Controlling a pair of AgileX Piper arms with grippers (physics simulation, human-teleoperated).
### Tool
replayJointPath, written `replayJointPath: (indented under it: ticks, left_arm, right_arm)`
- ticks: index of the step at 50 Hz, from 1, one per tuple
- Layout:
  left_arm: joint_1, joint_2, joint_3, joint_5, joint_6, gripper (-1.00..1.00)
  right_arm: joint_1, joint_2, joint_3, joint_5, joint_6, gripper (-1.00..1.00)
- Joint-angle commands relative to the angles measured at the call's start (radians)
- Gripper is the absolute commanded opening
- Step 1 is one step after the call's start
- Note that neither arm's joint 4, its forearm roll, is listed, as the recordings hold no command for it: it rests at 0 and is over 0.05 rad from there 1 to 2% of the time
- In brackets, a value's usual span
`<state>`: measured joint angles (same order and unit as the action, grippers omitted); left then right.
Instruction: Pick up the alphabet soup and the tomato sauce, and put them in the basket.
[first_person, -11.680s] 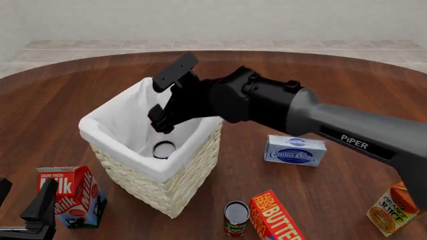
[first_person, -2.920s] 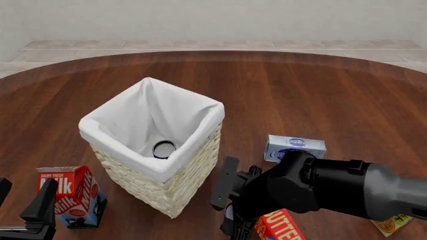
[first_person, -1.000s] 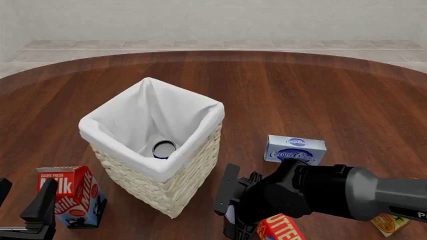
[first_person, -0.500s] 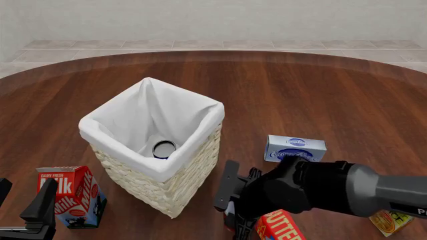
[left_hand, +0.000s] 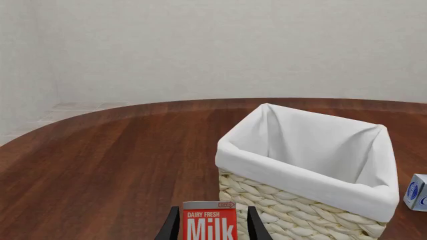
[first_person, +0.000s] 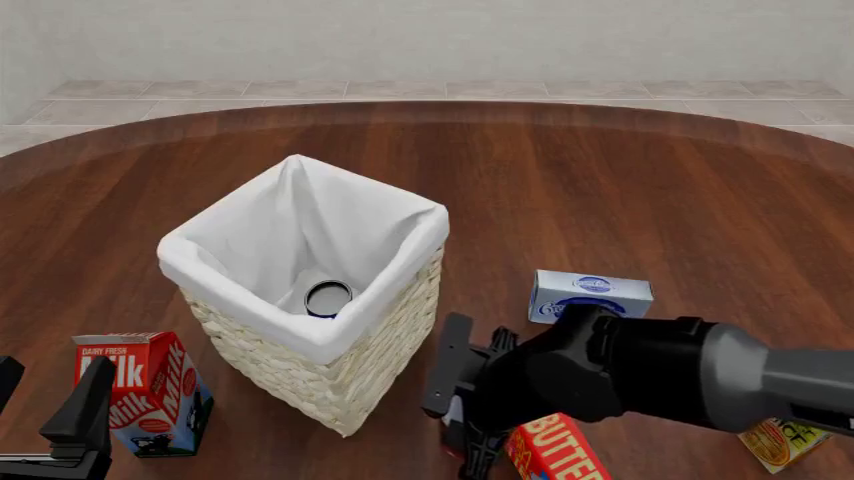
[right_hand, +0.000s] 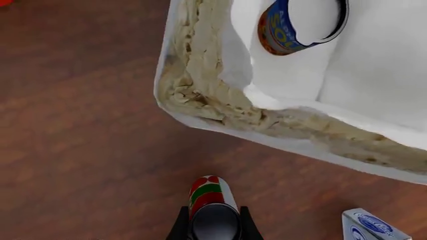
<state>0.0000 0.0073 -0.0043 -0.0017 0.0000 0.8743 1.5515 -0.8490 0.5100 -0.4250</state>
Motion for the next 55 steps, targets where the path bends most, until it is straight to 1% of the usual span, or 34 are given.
replayJointPath:
  ticks: [1, 6, 18, 37, 55]
  left_arm:
    - [0.000, 0.000, 0.000, 0.000, 0.000, 1.00]
    - [0.000, 0.000, 0.000, 0.000, 0.000, 1.00]
    - [0.000, 0.000, 0.000, 0.000, 0.000, 1.00]
    - [0.000, 0.000, 0.000, 0.000, 0.000, 1.00]
    - [0.000, 0.000, 0.000, 0.000, 0.000, 1.00]
  right_arm:
    - [0.013, -0.014, -0.018, 0.007, 0.020, -1.00]
    - [0.027, -0.026, -0.015, 0.011, 0.026, -1.00]
    - [0.031, -0.049, -0.007, 0.017, 0.025, -1.00]
    - [0.068, -0.110, -0.003, 0.051, 0.031, -1.00]
    - [0.079, -0.152, -0.019, 0.088, 0.029, -1.00]
